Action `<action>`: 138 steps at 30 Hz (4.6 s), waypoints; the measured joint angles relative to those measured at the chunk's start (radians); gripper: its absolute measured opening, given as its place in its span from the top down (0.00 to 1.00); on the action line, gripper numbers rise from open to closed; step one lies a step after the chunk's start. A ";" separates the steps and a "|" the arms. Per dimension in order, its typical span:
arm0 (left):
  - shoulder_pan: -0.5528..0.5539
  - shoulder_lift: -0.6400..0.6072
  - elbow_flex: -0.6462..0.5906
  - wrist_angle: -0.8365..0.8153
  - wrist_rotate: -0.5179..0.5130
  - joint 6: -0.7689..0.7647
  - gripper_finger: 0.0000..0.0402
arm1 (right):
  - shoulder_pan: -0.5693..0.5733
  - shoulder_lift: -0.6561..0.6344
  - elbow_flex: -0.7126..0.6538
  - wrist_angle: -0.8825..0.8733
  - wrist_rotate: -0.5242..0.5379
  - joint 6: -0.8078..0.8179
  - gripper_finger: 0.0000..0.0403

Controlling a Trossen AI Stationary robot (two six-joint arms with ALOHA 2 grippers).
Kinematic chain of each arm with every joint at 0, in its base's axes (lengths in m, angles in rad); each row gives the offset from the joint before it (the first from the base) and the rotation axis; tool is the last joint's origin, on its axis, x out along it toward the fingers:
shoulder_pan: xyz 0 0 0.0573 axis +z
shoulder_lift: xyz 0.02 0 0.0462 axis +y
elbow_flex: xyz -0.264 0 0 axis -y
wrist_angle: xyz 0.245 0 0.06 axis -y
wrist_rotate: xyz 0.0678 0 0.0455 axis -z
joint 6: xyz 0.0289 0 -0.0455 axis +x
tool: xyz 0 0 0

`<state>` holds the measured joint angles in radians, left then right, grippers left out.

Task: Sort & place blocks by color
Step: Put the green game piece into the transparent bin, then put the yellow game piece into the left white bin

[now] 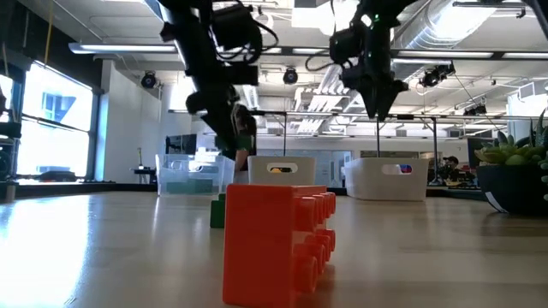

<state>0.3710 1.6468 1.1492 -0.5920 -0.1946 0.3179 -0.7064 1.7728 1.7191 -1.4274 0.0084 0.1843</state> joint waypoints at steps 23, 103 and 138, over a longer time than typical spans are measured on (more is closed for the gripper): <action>0.448 -0.032 0.000 -0.162 0.087 -0.080 0.73 | 0.415 -0.111 0.000 -0.004 0.019 0.407 0.57; -0.318 -0.408 0.146 -0.862 0.273 -1.042 0.38 | 0.900 -0.109 0.000 0.124 0.168 0.173 0.57; -1.113 -0.080 0.146 -0.533 0.008 -1.339 0.36 | 0.901 -0.109 0.000 0.172 0.169 0.148 0.57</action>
<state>-0.7424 1.5665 1.2949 -1.1246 -0.1865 -1.0210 0.1951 1.6634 1.7191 -1.2556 0.1776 0.3321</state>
